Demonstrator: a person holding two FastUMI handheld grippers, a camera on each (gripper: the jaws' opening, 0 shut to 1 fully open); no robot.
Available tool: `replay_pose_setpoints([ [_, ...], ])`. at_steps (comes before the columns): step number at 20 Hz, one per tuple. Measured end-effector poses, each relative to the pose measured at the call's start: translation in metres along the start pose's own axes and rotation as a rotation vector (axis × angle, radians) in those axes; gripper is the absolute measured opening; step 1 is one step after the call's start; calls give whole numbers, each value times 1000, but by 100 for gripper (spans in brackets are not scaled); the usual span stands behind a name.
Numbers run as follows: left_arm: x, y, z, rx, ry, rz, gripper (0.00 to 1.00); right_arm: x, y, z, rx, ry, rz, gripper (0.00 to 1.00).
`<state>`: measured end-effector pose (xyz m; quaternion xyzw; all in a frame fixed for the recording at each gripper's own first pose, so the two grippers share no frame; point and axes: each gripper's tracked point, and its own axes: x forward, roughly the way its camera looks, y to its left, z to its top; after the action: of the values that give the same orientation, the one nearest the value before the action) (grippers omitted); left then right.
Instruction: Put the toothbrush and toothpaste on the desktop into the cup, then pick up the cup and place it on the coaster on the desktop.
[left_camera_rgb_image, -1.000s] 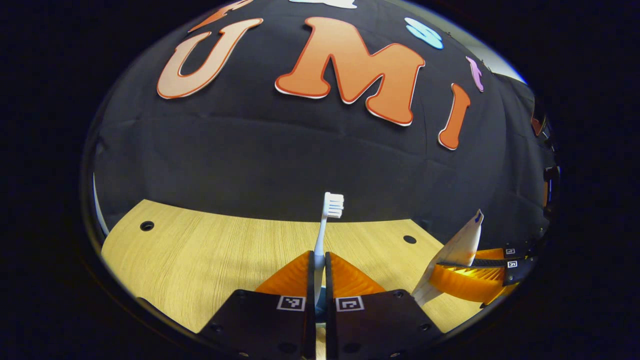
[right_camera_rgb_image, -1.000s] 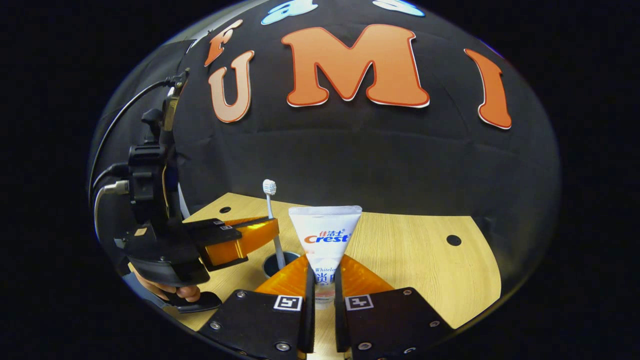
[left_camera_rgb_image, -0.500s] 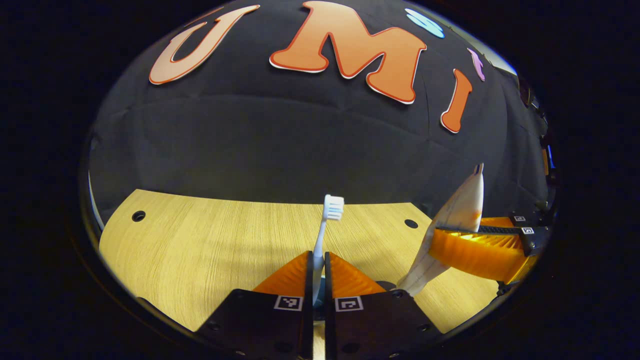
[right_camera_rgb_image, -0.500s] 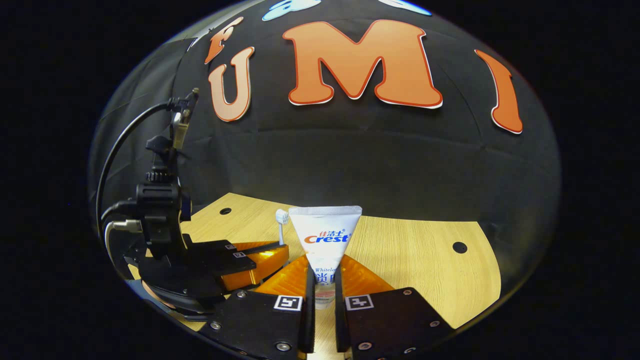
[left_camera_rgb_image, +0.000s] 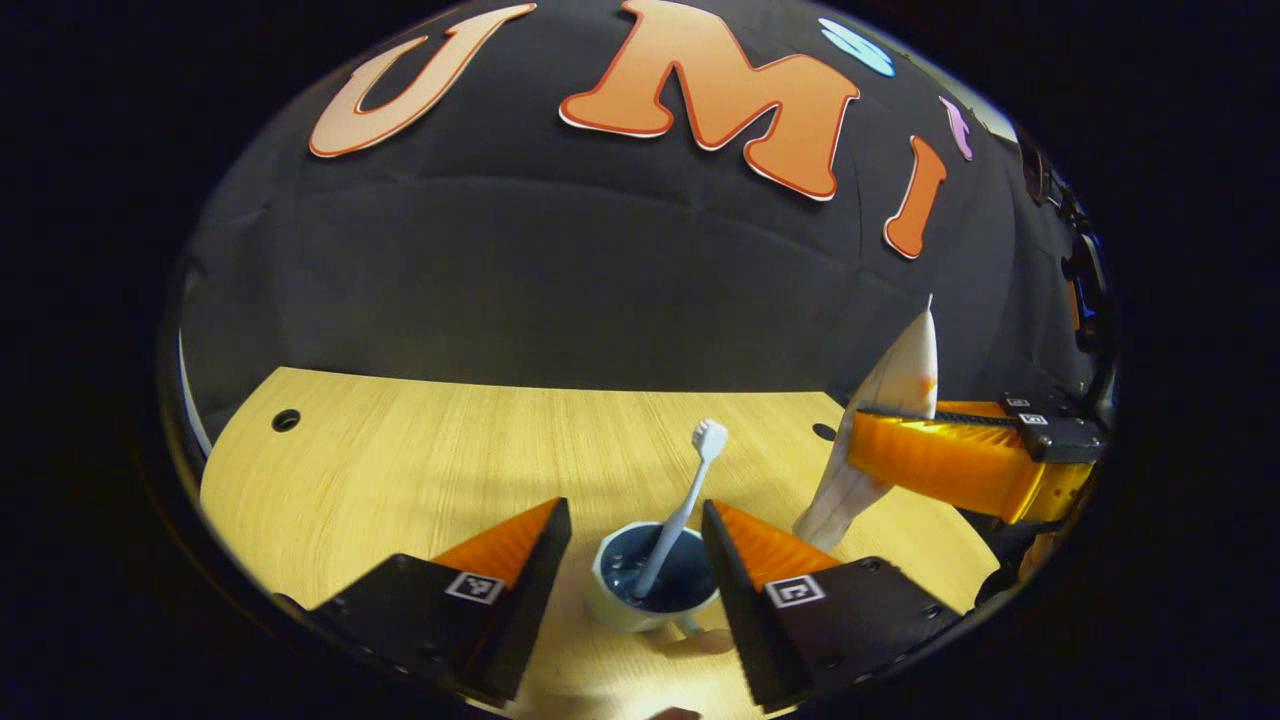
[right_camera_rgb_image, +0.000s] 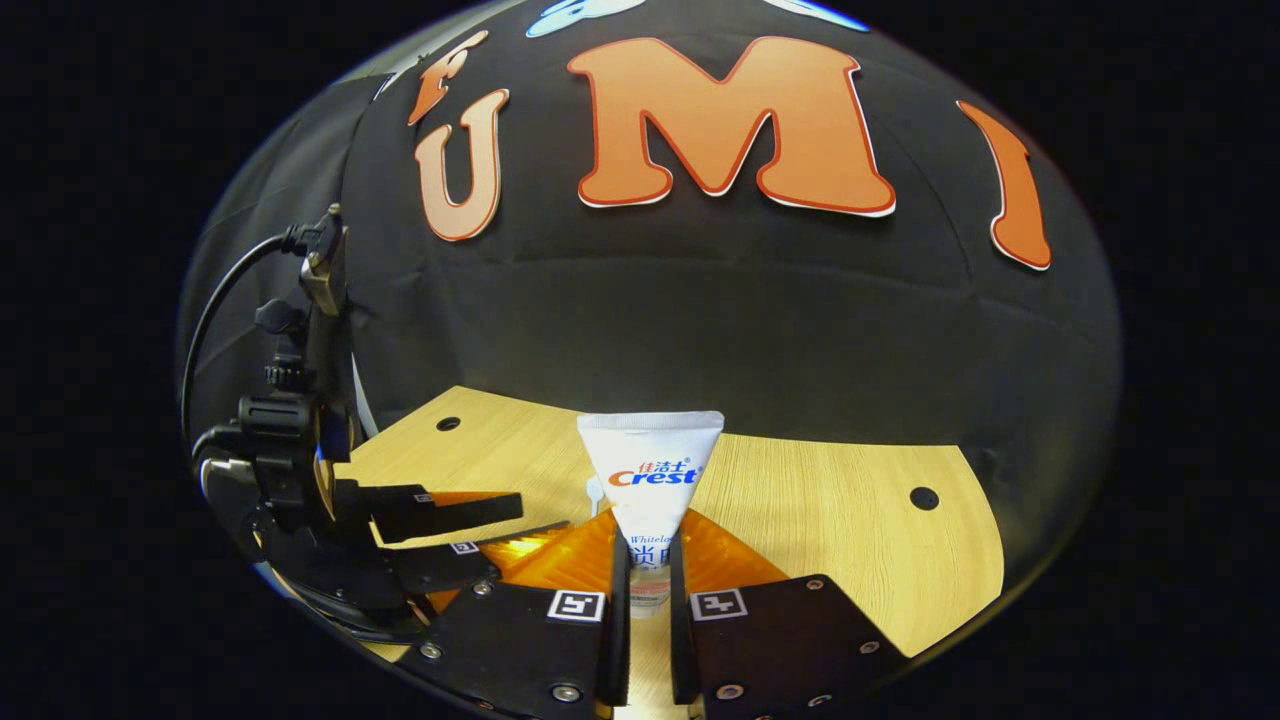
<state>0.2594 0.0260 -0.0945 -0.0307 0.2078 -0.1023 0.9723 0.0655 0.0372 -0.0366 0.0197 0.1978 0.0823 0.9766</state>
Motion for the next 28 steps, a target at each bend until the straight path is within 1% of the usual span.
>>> replay_pose_setpoints([
  [1, -6, 4, 4, 3, -15, 12, 83, -1, 1, 0, 3, -4, 5, 17],
  [2, -12, 7, 6, 4, -27, 18, 96, -2, 2, 2, 6, -9, 11, 17],
  [6, -34, 14, 11, 9, -52, 27, 96, -3, 14, 10, 11, -43, 34, 17],
  [9, -52, 21, 10, 29, -76, 39, 97, 9, 32, 16, 14, -49, 62, 17],
  [13, -70, 23, 16, 18, -110, 35, 97, 23, 48, 7, -6, -46, 87, 17],
  [16, -81, 27, 16, 33, -139, 49, 97, 36, 59, 1, -10, -47, 106, 17],
  [20, -90, 33, 21, 38, -162, 68, 97, 55, 66, -13, -29, -33, 109, 17],
  [22, -97, 44, 15, 32, -166, 80, 97, 62, 68, -23, -37, -21, 106, 17],
  [26, -106, 47, 15, 36, -176, 94, 97, 74, 71, -42, -35, 7, 105, 17],
  [28, -108, 48, 12, 48, -178, 103, 96, 77, 70, -48, -48, 8, 88, 17],
])
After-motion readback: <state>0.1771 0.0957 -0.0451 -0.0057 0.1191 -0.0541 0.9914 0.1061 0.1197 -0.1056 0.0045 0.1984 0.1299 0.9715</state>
